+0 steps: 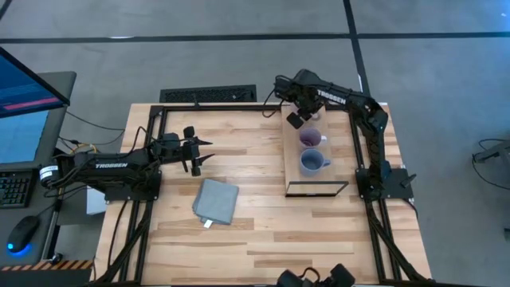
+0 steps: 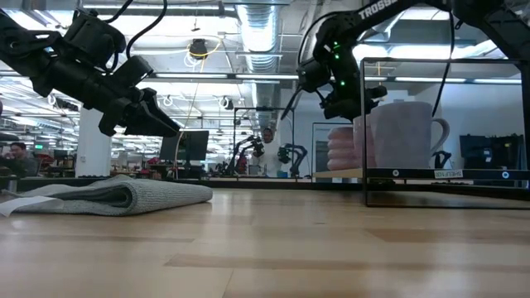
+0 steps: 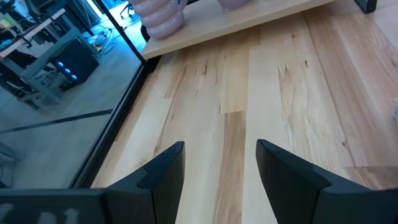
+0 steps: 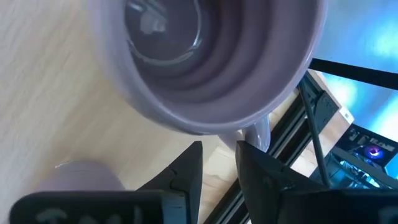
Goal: Stack small to large cups/mugs on shelf
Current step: Put the purple mug on the shelf
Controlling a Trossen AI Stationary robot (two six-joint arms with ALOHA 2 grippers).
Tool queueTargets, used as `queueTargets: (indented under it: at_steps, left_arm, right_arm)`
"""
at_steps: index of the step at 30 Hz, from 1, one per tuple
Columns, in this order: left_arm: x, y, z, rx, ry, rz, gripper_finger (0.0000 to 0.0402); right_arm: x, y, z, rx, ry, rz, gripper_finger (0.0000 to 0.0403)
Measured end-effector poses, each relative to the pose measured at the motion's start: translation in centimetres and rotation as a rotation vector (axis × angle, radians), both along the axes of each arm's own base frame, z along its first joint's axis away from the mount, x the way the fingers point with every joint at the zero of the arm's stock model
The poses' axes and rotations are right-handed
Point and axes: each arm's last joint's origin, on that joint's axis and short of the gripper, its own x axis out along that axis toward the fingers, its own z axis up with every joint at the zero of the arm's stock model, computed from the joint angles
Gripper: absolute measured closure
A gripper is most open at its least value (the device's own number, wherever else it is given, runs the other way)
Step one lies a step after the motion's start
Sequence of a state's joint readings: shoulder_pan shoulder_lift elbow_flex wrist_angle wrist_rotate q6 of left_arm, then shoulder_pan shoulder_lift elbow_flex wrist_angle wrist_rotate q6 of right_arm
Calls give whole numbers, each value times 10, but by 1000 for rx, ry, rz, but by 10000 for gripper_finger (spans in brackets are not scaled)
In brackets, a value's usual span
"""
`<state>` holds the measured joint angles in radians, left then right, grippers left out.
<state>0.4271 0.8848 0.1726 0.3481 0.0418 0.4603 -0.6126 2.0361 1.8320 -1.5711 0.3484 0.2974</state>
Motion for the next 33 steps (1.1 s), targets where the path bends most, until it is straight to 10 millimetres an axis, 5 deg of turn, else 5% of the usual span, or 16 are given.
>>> queueTargets:
  at_steps: [25, 33]
  left_arm:
    - [0, 0, 0, -15, -5, 6, 212]
    - [0, 0, 0, -15, -4, 6, 212]
  right_arm:
    - [-10, -14, 2, -76, 59, -10, 284]
    - [-3, -3, 3, -66, 46, 28, 284]
